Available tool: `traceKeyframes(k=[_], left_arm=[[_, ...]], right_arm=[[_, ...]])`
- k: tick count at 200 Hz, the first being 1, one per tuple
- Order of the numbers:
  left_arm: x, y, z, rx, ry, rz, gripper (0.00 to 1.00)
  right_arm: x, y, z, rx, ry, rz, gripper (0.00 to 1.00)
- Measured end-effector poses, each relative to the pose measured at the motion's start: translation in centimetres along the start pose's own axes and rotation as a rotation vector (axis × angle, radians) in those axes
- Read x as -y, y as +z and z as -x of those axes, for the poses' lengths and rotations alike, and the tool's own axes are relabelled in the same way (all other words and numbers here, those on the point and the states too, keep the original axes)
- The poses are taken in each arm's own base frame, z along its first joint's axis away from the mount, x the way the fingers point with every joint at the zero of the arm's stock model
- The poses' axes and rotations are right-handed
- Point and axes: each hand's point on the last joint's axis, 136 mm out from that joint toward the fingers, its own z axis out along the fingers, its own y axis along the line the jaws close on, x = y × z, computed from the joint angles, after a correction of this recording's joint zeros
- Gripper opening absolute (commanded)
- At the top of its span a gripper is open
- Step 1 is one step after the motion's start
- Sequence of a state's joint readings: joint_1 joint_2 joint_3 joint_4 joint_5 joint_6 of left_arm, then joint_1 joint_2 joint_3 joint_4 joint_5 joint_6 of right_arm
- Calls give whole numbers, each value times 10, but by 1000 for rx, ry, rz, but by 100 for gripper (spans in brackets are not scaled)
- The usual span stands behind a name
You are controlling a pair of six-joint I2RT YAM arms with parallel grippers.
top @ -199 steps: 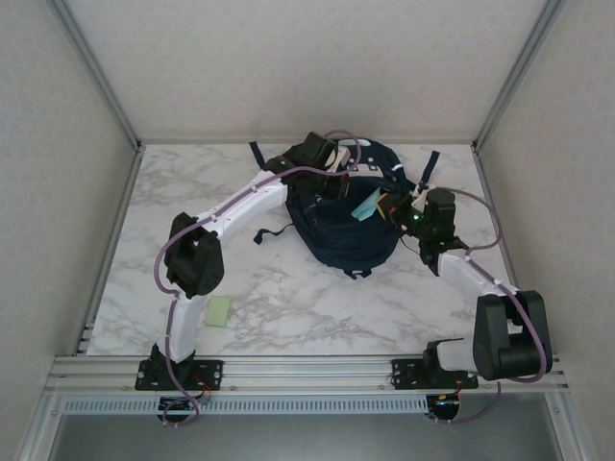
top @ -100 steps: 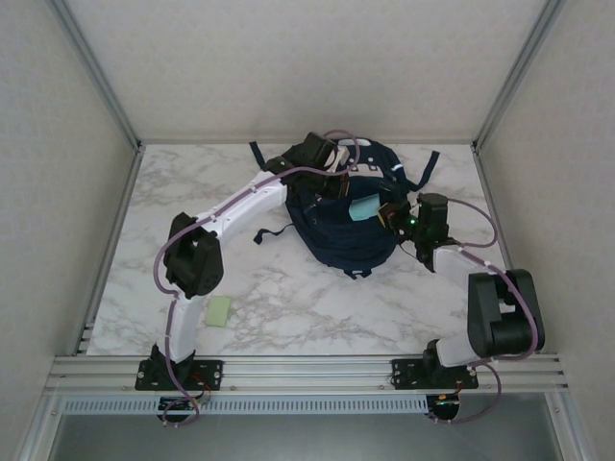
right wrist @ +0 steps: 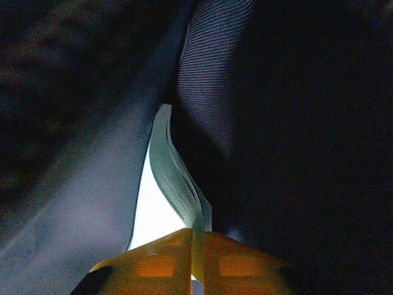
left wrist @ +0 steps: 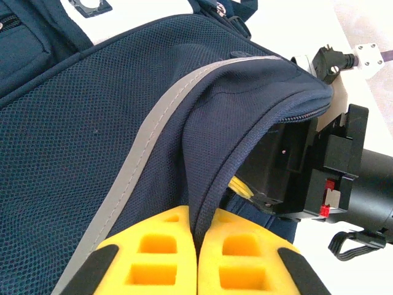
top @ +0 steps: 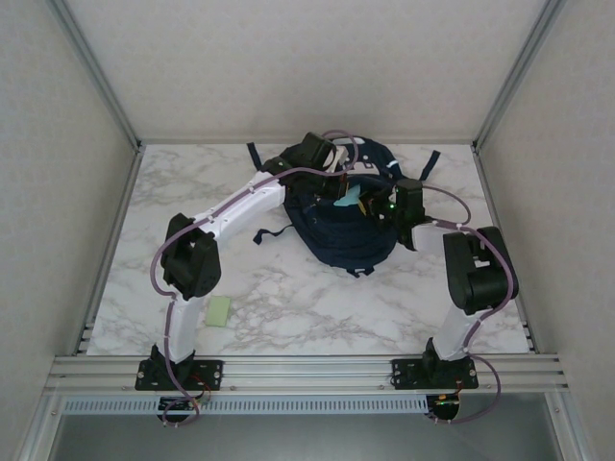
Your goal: Pack the student bag
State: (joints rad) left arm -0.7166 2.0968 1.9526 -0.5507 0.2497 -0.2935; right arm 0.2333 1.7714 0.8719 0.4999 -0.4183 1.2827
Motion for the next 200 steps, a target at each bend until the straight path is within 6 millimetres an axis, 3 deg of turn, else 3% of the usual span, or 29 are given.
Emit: traceKeyframes(k=[32,52,72,103,116,130,149,173,200], left_arm=[[-1,0,1,2,0,4,0],[-2,0,1,6,0,13,0],[-4,0,2,10,1,23,0],[-8,-1,4,21,4,48,13],[-9,-1,4,23,-1,53,35],[-9,-4,4,25,-1,56,70],[-11,-12,4,37,-7,69,98],[-18,-33,-9,39,-20,105,100],[-41,-69,-41,28,-28,199,100]], right_arm=[[-3,1,-2,2,3,9,37],[-5,-6,-1,19,-14,4,55],[-9,-22,-2,47,-46,-19,75],[-22,-62,1,132,-159,-95,98],[-23,-80,2,163,-214,-142,99],[-21,-96,2,184,-271,-196,99],[-18,-112,1,192,-346,-262,99],[-15,-128,-3,180,-428,-325,99],[-15,-137,-7,156,-491,-350,99]])
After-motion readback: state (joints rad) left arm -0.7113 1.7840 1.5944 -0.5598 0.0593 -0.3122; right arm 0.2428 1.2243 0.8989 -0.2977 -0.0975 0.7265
